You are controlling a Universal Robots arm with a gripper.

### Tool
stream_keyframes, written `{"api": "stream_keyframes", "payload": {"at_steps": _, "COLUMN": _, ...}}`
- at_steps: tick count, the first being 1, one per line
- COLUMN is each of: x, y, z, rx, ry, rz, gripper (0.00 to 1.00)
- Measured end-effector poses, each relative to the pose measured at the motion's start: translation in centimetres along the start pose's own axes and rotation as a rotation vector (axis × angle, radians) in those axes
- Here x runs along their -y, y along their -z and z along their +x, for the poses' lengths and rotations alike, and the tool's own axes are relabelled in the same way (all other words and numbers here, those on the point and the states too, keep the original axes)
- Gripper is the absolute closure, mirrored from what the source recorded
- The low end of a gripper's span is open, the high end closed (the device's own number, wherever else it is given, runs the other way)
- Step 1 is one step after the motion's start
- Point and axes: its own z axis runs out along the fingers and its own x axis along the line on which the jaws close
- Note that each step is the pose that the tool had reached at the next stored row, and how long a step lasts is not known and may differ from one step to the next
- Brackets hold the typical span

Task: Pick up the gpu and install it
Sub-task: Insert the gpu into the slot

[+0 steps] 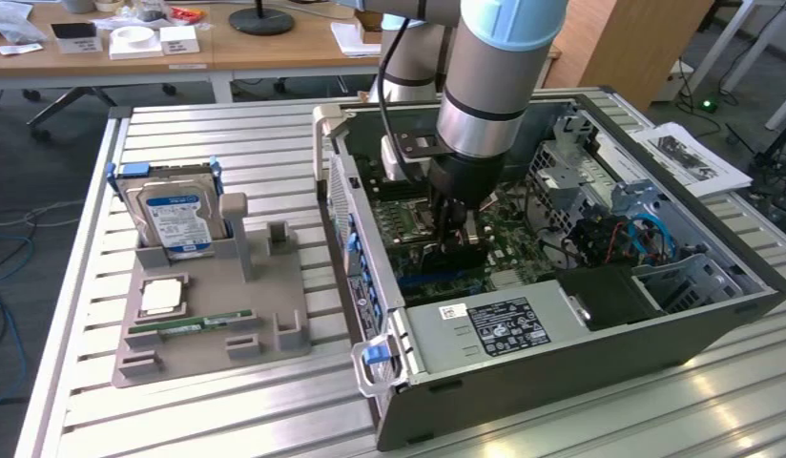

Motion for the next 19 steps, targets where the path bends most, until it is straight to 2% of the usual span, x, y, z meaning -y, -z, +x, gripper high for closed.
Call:
{"api": "stream_keyframes", "payload": {"at_steps": 5, "x": 0.02, "y": 0.03, "z": 0.32, "rx": -0.0006, "ry": 0.0, "rz": -0.0001, "gripper": 0.73}}
{"api": "stream_keyframes", "payload": {"at_steps": 19, "x": 0.03, "y": 0.02, "z": 0.33, "rx": -0.0002, "ry": 0.004, "rz": -0.0002, "gripper": 0.73}}
